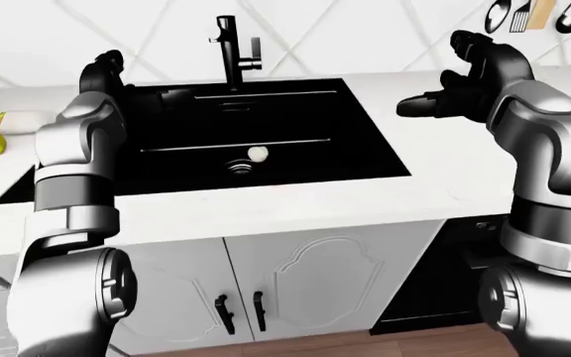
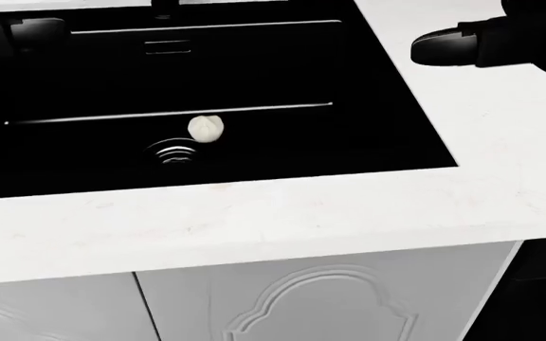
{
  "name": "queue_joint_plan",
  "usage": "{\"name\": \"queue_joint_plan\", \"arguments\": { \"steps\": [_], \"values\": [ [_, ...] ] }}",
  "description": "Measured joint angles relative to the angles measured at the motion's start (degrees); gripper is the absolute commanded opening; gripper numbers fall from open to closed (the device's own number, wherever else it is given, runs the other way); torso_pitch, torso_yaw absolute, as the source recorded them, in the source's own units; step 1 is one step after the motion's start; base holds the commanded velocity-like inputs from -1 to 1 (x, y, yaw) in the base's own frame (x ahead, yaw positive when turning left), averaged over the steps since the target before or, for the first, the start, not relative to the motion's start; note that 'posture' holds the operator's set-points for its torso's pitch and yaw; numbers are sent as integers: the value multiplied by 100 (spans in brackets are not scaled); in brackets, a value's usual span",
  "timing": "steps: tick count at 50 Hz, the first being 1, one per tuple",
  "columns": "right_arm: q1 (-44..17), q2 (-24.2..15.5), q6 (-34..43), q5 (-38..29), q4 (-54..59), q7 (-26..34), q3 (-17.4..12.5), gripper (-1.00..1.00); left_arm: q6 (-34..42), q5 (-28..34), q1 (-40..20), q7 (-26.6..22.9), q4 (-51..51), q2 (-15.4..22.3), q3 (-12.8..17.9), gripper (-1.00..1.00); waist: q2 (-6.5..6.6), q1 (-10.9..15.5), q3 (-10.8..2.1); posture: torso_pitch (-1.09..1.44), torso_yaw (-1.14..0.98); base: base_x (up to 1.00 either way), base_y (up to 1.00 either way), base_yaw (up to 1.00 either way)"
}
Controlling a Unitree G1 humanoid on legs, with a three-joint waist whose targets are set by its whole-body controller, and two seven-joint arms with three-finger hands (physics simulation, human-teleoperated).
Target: Turn the sink spout to the right.
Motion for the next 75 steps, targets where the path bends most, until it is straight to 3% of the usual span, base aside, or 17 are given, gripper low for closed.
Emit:
{"name": "queue_joint_plan", "arguments": {
  "steps": [6, 8, 12, 16, 19, 20, 26, 30, 33, 35, 38, 40, 44, 47, 51, 55, 75],
  "values": [
    [-95, -49, -64, -24, -118, -9, -33, 100, -57, -16, -69, -32, 59, 49, 4, 100, -547, 55, -39, 0, 0, 18, 0, 0],
    [-39, -69, -70, -50, -74, -21, -86, 100, -111, -28, -48, -62, 168, -11, -39, 100, -436, -15, 15, 0, 0, 18, 0, 0],
    [-13, -73, 63, -103, 26, -48, -86, 100, -95, -52, -28, -103, 312, -16, -58, 100, -358, -59, 22, 0, 0, 18, 0, 0],
    [-58, -79, 28, -88, -73, -27, -81, 100, -116, -53, -34, -83, 183, 29, -24, 100, -97, -62, 50, 0, 0, 18, 0, 0],
    [-69, -78, -6, -84, -95, -23, -90, 100, -135, -61, -69, -76, 110, 60, -17, 100, 212, -109, 3, 0, 0, 18, 0, 0],
    [-58, -44, -27, -84, -109, -24, -83, 100, -146, -62, -73, -74, 98, 91, -7, 100, 228, -93, -20, 0, 0, 18, 0, 0],
    [16, 17, 70, -5, -22, 35, 37, 100, -78, -22, 3, -14, 264, 139, 43, 100, 94, 4, 6, 0, 0, 18, 0, 0],
    [-71, -17, 10, -41, -91, 11, -15, 100, -127, -38, -56, -34, 235, 138, 27, 100, -187, 22, 12, 0, 0, 18, 0, 0],
    [-108, -31, -49, -50, -113, 9, -21, 100, -153, -44, -92, -36, 195, 145, 28, 100, -520, 51, -37, 0, 0, 18, 0, 0],
    [-56, -53, -65, -65, -105, 0, -68, 100, -182, -57, -40, -45, 147, 69, -2, 100, -428, -29, 11, 0, 0, 18, 0, 0],
    [1, -61, 28, -109, 2, -28, -96, 100, -119, -95, 9, -86, 245, 8, -65, 100, -422, -85, 23, 0, 0, 17, 0, 0],
    [-32, -61, 66, -125, -7, -40, -95, 100, -70, -104, 15, -91, 233, 21, -56, 100, -324, -106, -64, 0, 0, 18, 0, 0],
    [-71, -40, 49, -113, -91, -35, -60, 100, -80, -104, -13, -67, 72, 64, -16, 100, -127, -80, -66, 0, 0, 18, 0, 0],
    [-101, -28, 27, -86, -126, -11, -28, 100, -111, -104, -15, -53, 27, 103, 9, 100, 150, -76, -12, 0, 0, 12, 0, 0],
    [-58, 2, -31, -60, -156, 71, 63, 100, -106, -85, 40, -36, 49, 172, 88, 100, -29, -96, 59, 0, 0, 0, 0, 0],
    [-52, 9, 23, -80, -112, 109, 57, 100, -25, -96, 97, -177, 162, 119, -8, 100, -117, -87, 111, 0, 0, 0, 0, 0],
    [-35, -51, 69, -139, -254, 118, -38, 100, -49, -169, 157, -409, -104, 137, 18, 100, -115, -58, 85, -1, 0, 0, 0, 0]
  ]
}}
